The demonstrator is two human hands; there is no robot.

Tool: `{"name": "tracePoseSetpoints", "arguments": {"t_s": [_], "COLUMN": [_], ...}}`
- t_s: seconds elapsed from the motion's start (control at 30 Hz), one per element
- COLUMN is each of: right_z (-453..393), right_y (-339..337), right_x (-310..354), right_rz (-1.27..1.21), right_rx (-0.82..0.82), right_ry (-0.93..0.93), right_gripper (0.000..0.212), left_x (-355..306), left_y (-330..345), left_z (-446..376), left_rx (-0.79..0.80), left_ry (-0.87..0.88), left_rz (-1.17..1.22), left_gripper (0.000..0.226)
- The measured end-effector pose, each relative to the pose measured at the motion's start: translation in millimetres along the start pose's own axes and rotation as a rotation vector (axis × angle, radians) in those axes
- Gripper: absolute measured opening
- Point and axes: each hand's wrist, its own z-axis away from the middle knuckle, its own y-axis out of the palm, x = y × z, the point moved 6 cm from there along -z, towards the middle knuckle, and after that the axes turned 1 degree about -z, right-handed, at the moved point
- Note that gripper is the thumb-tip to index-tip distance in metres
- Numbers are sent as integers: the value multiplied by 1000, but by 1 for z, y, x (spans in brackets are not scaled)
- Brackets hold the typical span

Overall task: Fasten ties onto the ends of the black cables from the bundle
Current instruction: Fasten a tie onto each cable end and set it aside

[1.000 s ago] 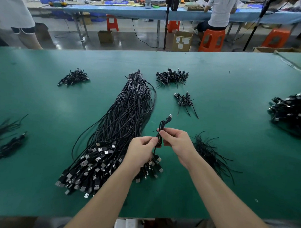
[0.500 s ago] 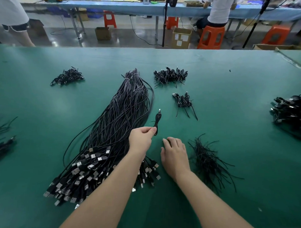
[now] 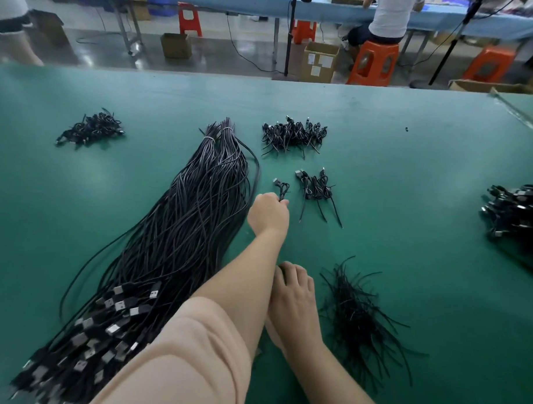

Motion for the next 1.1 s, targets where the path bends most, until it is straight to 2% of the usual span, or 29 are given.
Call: {"name": "tracePoseSetpoints", "arguments": {"t_s": [0.13,0.3,0.47,0.57,0.73,0.8,0.9,0.97,1.1], "right_z": [-1,1,1,1,1,0,1,1,2], "right_y": [7,-4,-5,2,6,5,7,7,8], "right_x": [-2,1,0,-2,-3,-4,-4,-5,-4], "right_rz": [13,-109,-134,-66,-32,-32,-30,-7,7], "right_rx": [141,127,98,120,67,32,26,31,31], "right_ry": [-19,-11,0,5,30,33,34,30,24], "right_gripper": [43,40,32,39,39,37,37,39,41], "left_x": [-12,-34,-46,-45,-38,-23,25,70,154], "left_y": [18,33,44,33,-24,-56,-108,-133,-141], "left_z": [-17,-26,-25,-17,-7,-4,4,16,55], "left_rx": [11,68,205,206,282,308,239,239,364], "left_ry": [29,60,145,191,301,337,323,250,85], "left_rz": [-101,-107,-146,-178,-146,-185,-282,-365,-476], "left_gripper": [28,29,22,25,35,37,42,52,78]}}
